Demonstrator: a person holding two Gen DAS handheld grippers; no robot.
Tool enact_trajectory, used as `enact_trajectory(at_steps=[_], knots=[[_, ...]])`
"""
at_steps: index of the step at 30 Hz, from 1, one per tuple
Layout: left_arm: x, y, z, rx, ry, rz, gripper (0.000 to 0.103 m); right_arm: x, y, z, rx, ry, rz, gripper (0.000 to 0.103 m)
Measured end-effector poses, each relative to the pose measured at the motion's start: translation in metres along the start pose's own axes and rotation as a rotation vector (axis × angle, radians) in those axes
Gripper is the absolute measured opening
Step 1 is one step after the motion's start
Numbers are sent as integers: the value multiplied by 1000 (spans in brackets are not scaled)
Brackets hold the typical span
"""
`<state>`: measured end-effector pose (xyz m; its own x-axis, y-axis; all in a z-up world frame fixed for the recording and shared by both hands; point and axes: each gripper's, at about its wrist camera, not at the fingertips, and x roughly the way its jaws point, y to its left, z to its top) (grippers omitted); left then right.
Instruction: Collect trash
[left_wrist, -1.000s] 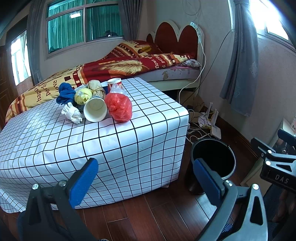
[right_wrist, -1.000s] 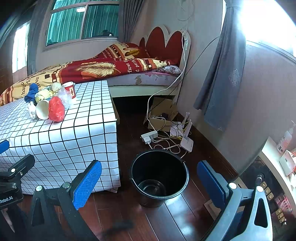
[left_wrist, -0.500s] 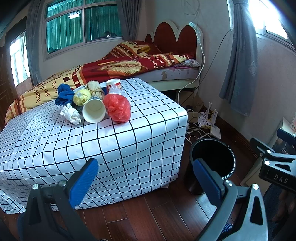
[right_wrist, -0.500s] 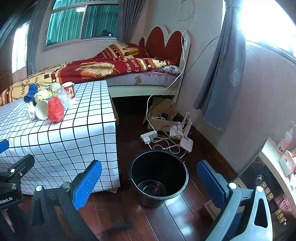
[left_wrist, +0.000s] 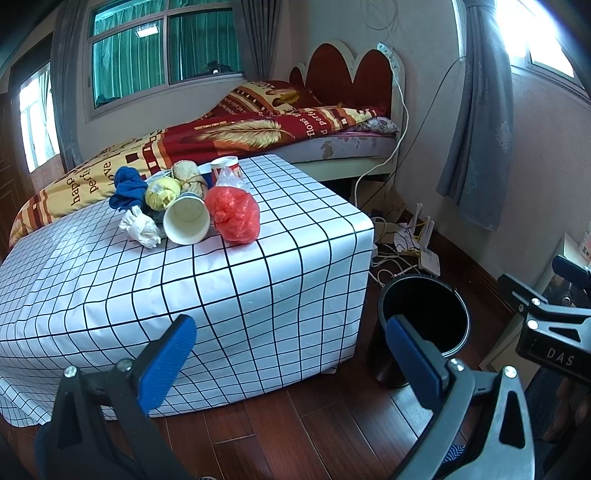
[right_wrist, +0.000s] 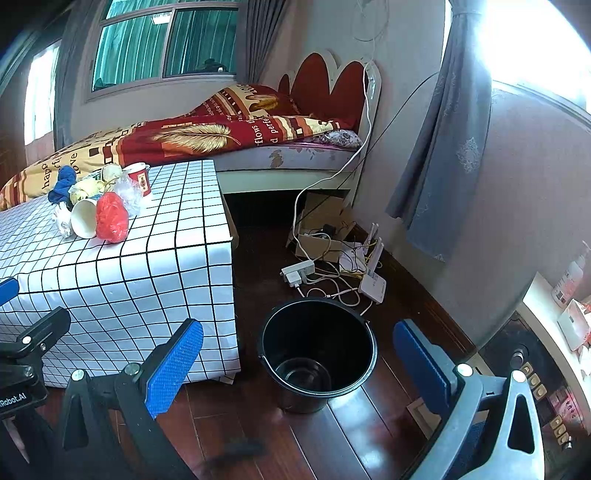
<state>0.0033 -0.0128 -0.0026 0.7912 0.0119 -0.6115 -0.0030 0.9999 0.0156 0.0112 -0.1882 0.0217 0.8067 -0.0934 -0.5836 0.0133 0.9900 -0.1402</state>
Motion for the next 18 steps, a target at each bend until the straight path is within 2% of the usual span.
enact_trajectory(at_steps=[4,10,18], knots=[[0,2,1,2,-6,4,103,1,1,1,-2,1,3,103],[13,28,16,-10,-17,75,103,17,16,19,-37,-23,55,103],[32,87,26,-78,-20,175,103,46,57,37,-111,-12,245,103]])
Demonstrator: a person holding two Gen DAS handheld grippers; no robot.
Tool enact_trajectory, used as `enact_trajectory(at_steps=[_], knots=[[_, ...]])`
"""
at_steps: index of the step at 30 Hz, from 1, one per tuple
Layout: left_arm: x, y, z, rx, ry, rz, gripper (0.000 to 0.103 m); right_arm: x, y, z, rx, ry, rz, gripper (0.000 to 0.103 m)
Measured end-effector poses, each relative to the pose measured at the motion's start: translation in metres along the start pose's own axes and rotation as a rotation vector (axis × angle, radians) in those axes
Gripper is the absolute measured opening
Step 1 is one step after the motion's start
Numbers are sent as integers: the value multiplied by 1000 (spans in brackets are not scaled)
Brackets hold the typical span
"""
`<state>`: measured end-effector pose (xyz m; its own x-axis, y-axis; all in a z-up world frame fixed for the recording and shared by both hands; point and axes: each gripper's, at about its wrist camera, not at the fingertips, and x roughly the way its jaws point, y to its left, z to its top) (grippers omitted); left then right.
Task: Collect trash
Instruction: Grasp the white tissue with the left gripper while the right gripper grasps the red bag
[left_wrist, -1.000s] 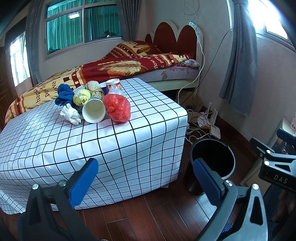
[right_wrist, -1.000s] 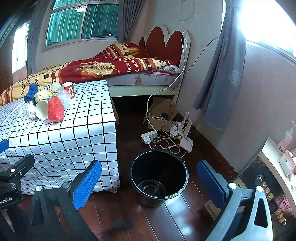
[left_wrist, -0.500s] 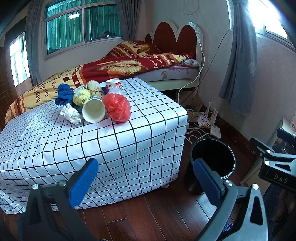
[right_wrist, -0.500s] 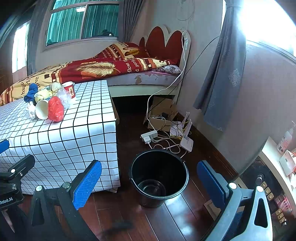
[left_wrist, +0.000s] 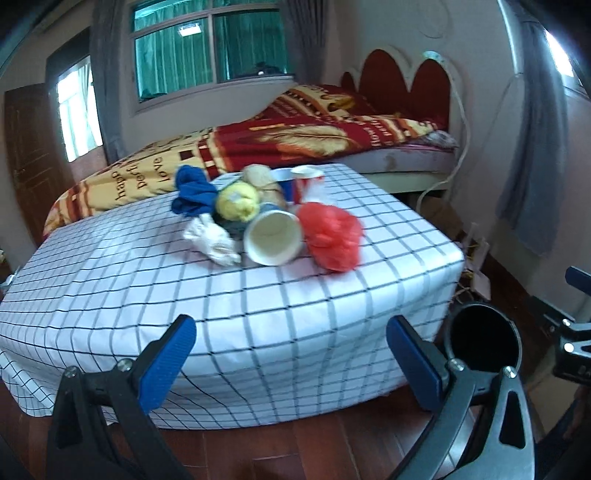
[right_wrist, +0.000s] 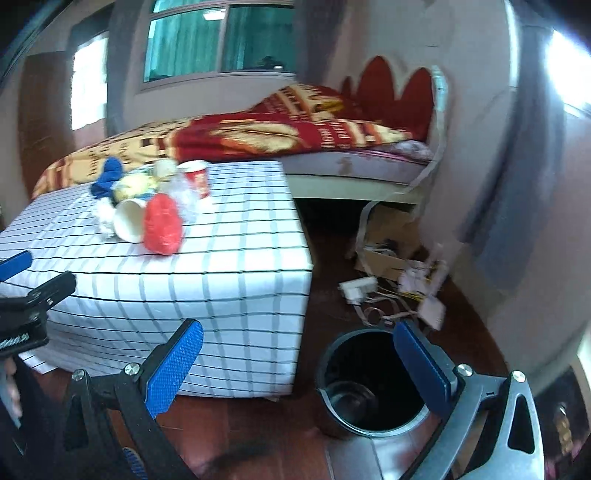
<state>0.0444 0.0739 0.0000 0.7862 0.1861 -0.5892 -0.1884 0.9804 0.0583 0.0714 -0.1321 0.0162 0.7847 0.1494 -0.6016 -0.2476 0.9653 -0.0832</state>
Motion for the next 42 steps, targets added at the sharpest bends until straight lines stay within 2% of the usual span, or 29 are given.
enact_trajectory(at_steps=[3,5,8,11,13,15,16,18,23,25,27,29,32,35,36,37,38,42], knots=[[14,20,2,-16,23,40,103,18,16,11,-38,3,67,103],[25,35,3,-39,41,56,103,28,28,19,-65,-32,104,103],[39,52,3,-69,75,57,103,45,50,31,-118,-52,168,103],[50,67,4,-97,79,52,103,65,66,41,-127,-5,201,103],[59,76,6,-125,84,31,102,74,74,46,-120,-7,231,103],[71,83,9,-147,96,2,93,89,85,52,-131,4,254,103],[76,84,11,-150,103,1,85,95,90,55,-136,6,265,103],[86,88,16,-160,103,-10,80,105,100,61,-145,4,281,101],[107,92,29,-185,88,-26,80,135,116,73,-152,38,307,81],[115,94,33,-191,85,-31,76,149,118,76,-148,59,314,72],[125,96,38,-203,86,-37,73,157,119,79,-141,71,328,51],[135,100,43,-219,86,-39,72,166,118,82,-131,83,333,46],[149,106,47,-252,91,-57,72,173,118,84,-129,89,339,45],[158,108,48,-268,105,-75,64,178,119,85,-128,91,349,45],[163,108,49,-273,114,-86,60,179,120,84,-128,94,359,31],[165,108,48,-273,121,-93,50,180,120,84,-129,97,368,24],[166,109,47,-274,127,-104,44,180,120,83,-133,99,370,20],[151,113,43,-272,106,-121,41,170,116,82,-128,75,382,12]])
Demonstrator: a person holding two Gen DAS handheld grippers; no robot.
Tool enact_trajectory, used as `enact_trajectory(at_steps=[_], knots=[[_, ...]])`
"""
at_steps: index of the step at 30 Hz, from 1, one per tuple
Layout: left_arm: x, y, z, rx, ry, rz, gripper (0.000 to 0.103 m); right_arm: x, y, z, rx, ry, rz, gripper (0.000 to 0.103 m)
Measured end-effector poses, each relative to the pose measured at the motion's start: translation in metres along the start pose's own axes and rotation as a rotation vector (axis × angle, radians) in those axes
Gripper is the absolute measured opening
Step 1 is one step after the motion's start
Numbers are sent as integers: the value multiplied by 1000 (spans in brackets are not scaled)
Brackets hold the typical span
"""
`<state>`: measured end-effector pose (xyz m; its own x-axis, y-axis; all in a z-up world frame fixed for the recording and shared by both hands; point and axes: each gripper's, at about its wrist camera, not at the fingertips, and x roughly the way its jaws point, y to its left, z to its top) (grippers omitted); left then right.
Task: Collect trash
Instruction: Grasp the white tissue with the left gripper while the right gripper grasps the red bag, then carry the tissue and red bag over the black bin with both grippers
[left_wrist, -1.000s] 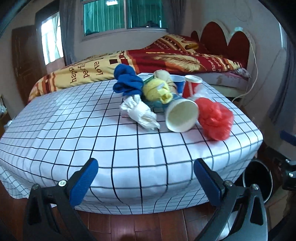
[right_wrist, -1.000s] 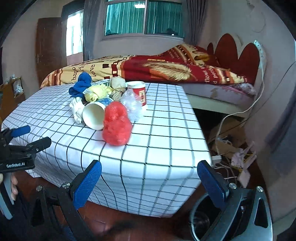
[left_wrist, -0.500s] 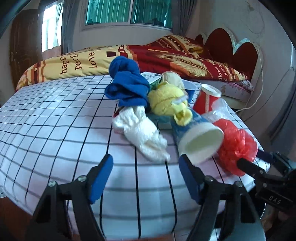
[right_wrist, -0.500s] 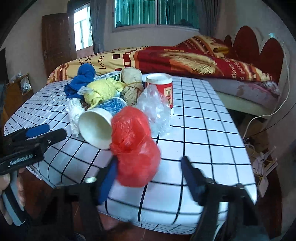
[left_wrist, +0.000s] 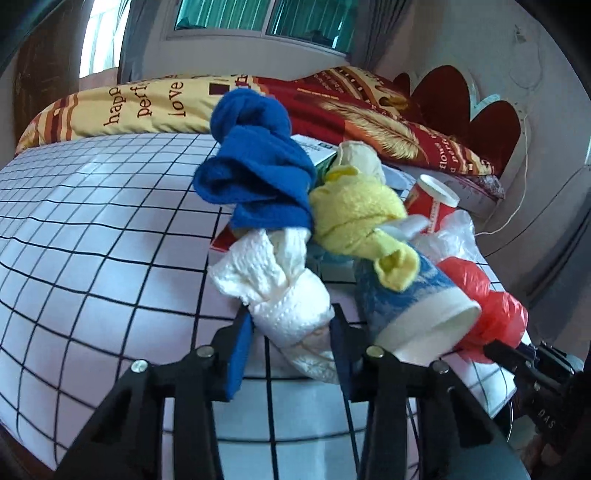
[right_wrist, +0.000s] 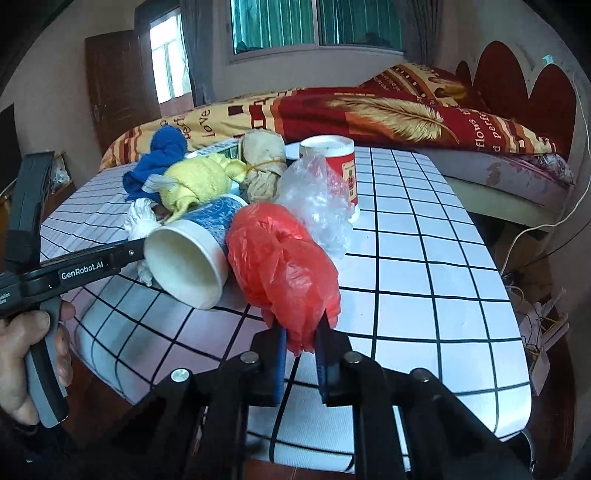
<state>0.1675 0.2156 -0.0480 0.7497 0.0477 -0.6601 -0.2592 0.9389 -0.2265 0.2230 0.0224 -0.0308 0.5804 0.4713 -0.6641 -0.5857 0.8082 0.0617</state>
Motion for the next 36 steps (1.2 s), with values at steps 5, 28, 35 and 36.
enact_trajectory(at_steps=[5,28,35,36], knots=[[-22,-3,-8,23,-15,12,41,-19,-1,-6,0,-28,8,10],[-83,-98,-47,229,-61,-82,41,-125,-57,-52,118,-155,-92,10],[-80,-134,-51,301,-61,-122,41,-152,-87,-68,148,-178,-152,10],[-82,-140,-54,306,-63,-126,41,-155,-92,-71,152,-178,-160,10]])
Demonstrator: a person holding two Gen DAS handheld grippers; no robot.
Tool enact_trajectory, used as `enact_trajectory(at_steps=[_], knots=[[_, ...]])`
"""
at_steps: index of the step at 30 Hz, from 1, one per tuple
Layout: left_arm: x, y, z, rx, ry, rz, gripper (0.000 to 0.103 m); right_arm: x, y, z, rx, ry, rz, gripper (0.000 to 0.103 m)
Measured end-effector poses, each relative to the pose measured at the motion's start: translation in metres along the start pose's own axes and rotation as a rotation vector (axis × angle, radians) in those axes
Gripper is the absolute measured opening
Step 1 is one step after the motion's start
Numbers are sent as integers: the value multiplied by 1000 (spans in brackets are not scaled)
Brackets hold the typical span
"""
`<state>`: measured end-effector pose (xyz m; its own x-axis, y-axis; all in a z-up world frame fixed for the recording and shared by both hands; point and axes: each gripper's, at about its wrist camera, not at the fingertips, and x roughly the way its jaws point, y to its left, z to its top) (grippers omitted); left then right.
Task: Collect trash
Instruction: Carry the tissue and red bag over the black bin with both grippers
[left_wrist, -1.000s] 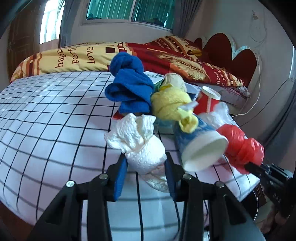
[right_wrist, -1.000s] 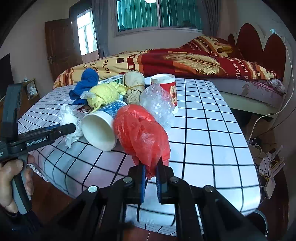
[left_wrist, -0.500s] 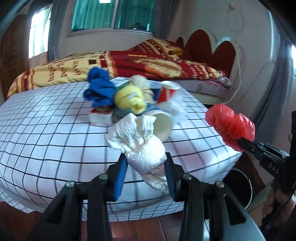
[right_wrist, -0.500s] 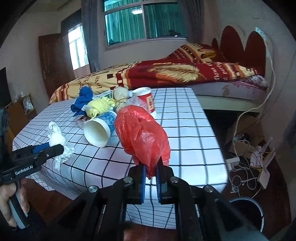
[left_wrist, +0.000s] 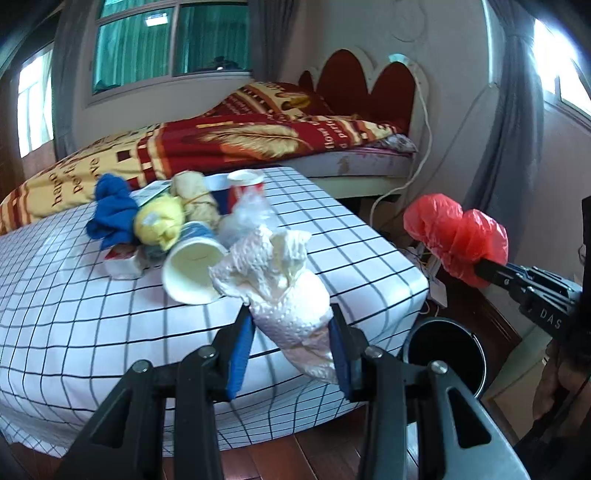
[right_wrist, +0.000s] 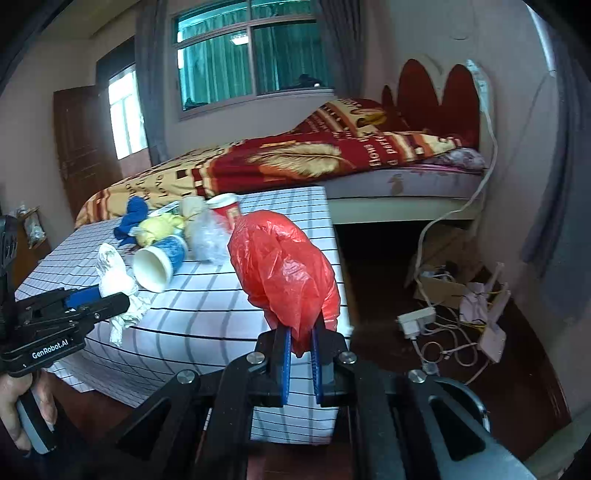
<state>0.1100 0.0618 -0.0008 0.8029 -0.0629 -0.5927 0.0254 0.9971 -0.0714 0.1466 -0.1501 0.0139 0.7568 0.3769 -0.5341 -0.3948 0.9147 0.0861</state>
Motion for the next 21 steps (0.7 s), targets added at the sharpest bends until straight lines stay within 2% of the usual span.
enact_trajectory(at_steps=[8,21], knots=[[14,-36,5,54,9,-50,41,-13,-50,-18,65,12,-74,10],[41,-100,2,141,53,-165,41,-21,-100,-46,129,67,-166,10]])
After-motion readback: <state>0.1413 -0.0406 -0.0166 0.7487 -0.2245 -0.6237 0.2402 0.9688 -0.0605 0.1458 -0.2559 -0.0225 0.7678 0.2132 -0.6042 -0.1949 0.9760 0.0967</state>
